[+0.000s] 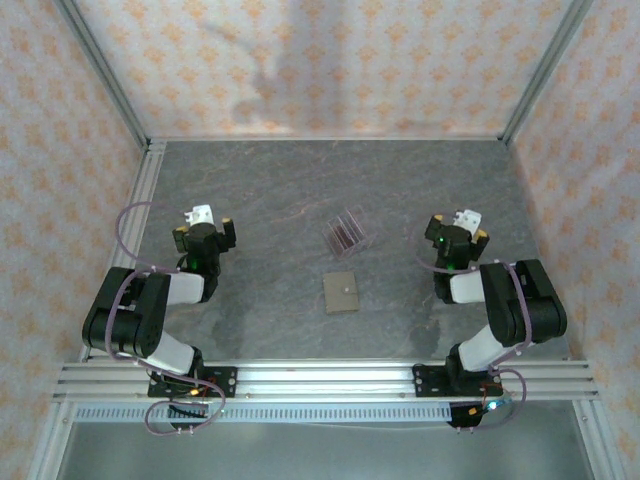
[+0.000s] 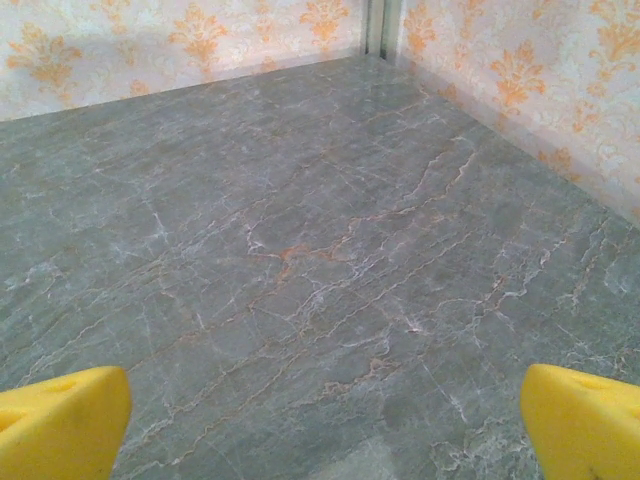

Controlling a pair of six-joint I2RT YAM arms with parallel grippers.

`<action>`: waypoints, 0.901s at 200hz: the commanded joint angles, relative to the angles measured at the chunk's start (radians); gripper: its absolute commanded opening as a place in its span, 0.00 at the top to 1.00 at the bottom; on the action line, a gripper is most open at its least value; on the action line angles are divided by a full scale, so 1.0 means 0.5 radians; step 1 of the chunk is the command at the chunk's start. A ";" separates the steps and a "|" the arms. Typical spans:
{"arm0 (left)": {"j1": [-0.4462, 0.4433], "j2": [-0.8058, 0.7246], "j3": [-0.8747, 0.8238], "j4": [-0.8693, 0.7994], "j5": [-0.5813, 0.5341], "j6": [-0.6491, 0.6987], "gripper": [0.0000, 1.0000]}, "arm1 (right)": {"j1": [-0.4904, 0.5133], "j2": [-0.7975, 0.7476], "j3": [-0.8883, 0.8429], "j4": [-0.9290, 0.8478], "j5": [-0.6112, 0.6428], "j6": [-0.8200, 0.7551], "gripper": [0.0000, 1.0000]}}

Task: Put the credit cards into the card holder
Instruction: Open the button on the card holder.

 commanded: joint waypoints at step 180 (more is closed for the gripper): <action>-0.156 -1.033 0.852 -2.488 0.579 -0.712 0.00 | -0.122 -0.934 1.340 -2.944 -0.198 1.047 0.01</action>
